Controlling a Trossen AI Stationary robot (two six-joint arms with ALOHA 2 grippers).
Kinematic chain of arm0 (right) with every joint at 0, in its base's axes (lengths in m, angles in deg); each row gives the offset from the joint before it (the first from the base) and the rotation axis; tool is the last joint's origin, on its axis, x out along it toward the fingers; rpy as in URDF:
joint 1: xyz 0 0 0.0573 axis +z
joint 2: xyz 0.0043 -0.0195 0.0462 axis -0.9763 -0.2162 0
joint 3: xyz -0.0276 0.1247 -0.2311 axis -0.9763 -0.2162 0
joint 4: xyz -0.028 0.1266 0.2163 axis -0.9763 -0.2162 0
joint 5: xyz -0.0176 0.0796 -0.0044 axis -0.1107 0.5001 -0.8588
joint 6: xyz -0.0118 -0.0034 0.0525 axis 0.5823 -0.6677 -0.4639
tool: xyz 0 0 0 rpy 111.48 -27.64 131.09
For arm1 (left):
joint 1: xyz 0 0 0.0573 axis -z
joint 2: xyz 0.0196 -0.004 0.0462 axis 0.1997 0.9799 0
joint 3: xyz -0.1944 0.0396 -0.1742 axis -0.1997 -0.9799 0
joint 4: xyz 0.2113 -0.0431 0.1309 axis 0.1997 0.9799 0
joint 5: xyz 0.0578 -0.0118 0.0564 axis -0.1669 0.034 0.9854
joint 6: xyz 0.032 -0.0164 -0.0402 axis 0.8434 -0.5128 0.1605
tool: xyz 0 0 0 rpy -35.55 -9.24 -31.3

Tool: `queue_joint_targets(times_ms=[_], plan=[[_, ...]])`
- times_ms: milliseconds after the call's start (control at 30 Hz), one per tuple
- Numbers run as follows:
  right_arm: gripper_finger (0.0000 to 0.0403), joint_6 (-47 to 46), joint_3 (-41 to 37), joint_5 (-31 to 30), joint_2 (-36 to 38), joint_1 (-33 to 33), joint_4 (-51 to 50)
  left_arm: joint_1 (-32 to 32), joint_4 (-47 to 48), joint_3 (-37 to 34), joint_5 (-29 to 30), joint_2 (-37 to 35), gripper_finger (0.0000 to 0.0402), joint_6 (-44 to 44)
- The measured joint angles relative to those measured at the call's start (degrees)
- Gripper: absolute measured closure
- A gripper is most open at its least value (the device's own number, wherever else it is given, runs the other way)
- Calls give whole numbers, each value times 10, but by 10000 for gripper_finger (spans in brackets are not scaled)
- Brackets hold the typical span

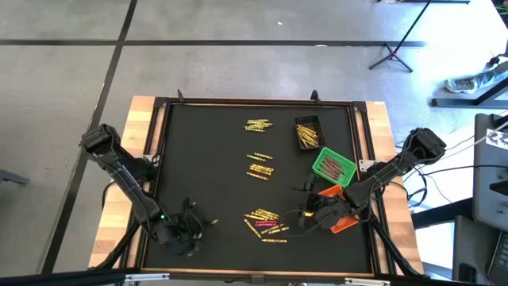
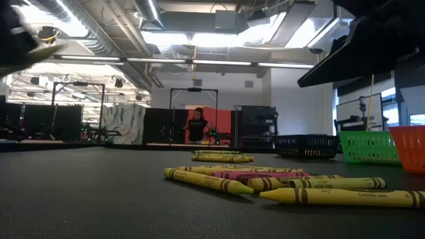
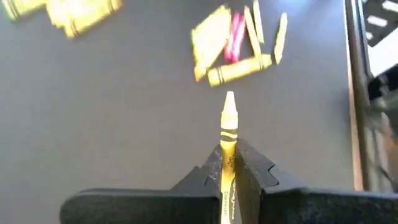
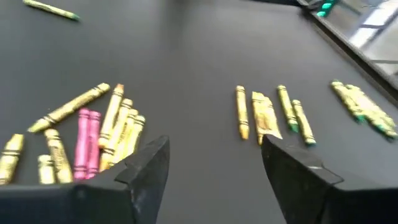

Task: Sort crayons
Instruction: Put the light green crayon into the orange basket

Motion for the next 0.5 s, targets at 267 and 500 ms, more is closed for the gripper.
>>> queue_joint_targets(times_ms=[267,500], plan=[[122,88,0,38,0,0,78,-112,-182,1,62,8,396,301],[148,134,0,101,0,-25,135,-211,-423,1,-96,29,396,572]])
